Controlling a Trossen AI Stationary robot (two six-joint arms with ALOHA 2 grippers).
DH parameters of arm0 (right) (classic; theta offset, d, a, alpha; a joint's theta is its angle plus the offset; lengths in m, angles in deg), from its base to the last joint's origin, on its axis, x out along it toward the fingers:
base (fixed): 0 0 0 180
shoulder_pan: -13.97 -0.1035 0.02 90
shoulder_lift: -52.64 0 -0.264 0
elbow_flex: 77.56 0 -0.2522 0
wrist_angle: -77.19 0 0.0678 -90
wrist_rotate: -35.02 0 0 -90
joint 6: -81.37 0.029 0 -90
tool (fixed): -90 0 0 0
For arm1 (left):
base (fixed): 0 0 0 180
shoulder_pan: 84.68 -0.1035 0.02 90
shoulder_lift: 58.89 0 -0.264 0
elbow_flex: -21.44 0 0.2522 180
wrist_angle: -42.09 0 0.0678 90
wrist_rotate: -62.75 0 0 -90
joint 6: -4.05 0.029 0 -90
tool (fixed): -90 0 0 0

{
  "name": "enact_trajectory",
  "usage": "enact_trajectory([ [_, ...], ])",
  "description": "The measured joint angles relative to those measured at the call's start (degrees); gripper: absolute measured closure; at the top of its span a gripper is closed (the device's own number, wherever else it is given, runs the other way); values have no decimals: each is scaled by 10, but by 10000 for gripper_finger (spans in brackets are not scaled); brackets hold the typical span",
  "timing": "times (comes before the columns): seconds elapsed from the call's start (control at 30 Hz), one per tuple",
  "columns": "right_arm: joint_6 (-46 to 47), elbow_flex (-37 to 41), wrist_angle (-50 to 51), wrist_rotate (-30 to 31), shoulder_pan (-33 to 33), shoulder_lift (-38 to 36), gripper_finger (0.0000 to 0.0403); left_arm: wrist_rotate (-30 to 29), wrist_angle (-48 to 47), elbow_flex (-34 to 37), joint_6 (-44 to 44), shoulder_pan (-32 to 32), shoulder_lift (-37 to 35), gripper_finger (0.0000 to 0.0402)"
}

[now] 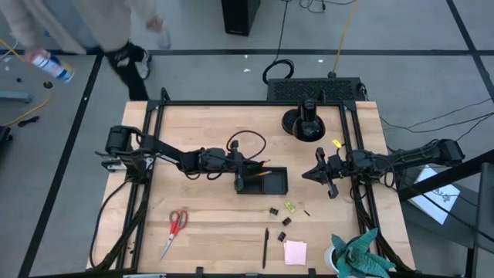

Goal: Pick and place office supplies into organizer
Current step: Put the black pen into the black desk organizer

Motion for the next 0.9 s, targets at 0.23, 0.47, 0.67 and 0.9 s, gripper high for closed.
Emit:
enact_trajectory([
  [0.23, 0, 0, 0, 0, 0, 0, 399, -6, -20, 0, -7, 0, 0, 390],
  [0.47, 0, 0, 0, 0, 0, 0, 399, -6, -25, 0, -6, 0, 0, 346],
  [0.67, 1, 0, 0, -2, 0, 0, 399, -18, -24, 0, -13, 0, 0, 286],
  [0.9, 2, 0, 0, -2, 0, 0, 399, -105, -90, -14, 6, 24, -74, 236],
])
